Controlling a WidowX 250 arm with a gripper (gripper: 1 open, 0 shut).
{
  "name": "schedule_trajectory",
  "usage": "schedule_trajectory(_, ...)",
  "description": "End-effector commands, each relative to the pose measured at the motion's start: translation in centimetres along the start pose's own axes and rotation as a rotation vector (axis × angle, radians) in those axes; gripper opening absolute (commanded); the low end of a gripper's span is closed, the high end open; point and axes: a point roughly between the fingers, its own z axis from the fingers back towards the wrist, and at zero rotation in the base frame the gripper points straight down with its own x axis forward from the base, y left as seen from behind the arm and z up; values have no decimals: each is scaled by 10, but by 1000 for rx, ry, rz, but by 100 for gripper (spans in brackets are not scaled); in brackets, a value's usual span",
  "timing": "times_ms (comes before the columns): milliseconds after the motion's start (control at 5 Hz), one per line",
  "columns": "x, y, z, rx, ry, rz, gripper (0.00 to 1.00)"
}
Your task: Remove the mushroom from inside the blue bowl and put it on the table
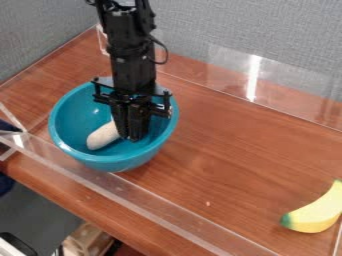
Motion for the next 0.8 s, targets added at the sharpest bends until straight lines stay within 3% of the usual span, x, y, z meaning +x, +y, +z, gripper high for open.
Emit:
schedule_trajectory(0, 1, -5, 6, 5, -20, -2, 100)
schedule_trajectory(200, 1, -6, 9, 4, -18, 0, 0)
schedule_trajectory(600, -1, -13, 20, 1, -18, -2, 0)
